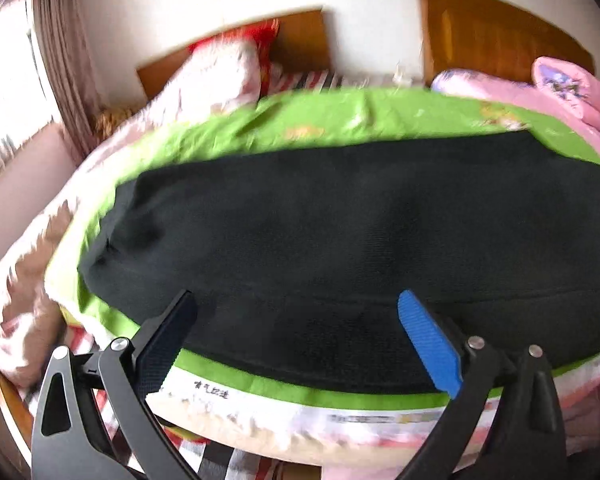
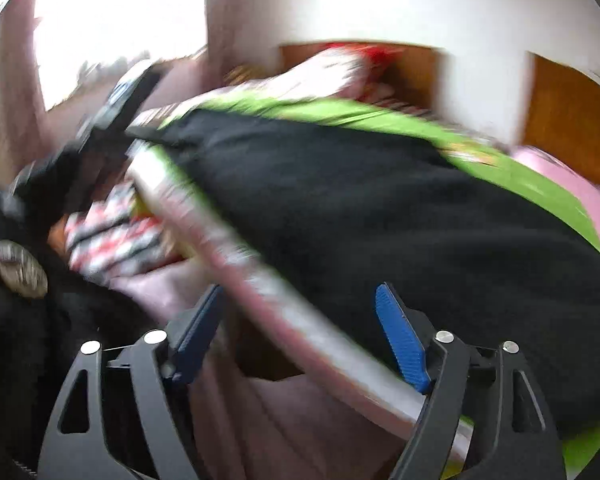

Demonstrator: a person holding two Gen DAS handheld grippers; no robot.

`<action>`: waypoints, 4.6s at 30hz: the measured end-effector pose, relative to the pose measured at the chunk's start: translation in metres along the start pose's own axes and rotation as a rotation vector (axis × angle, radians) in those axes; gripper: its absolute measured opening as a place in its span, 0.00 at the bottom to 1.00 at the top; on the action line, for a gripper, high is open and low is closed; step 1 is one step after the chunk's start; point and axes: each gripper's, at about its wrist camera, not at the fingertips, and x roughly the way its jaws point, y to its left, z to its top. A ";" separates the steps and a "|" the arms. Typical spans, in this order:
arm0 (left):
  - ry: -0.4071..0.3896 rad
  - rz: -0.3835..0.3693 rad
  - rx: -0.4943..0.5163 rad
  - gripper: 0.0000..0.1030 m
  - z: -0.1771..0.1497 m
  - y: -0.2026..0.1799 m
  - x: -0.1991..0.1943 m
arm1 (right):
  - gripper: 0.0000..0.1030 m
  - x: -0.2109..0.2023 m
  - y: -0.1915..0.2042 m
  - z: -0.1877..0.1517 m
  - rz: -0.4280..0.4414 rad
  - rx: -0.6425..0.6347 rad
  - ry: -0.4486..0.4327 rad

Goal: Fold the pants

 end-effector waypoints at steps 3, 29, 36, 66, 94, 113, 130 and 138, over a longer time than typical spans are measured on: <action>-0.064 -0.101 0.044 0.98 0.004 -0.027 -0.019 | 0.65 -0.029 -0.057 -0.008 -0.140 0.214 -0.080; -0.082 -0.258 0.287 0.98 -0.002 -0.101 -0.011 | 0.87 -0.010 -0.080 0.038 -0.427 0.114 0.093; 0.010 -0.327 0.280 0.99 -0.003 -0.111 0.011 | 0.87 0.113 -0.052 0.090 -0.359 -0.094 0.250; 0.162 -0.007 -0.055 0.97 0.112 0.018 0.133 | 0.92 0.173 -0.098 0.113 -0.288 0.156 0.346; 0.099 -0.403 0.381 0.99 0.132 -0.289 0.111 | 0.95 0.123 -0.232 0.083 -0.438 0.361 0.362; -0.005 -0.395 0.268 0.98 0.137 -0.246 0.083 | 0.95 0.111 -0.201 0.114 -0.576 0.374 0.246; 0.063 -0.422 -0.845 0.98 -0.034 0.235 0.043 | 0.95 0.229 0.072 0.167 -0.029 -0.112 0.265; 0.005 -0.545 -1.040 0.93 -0.058 0.284 0.076 | 0.95 0.258 0.151 0.170 0.081 -0.206 0.290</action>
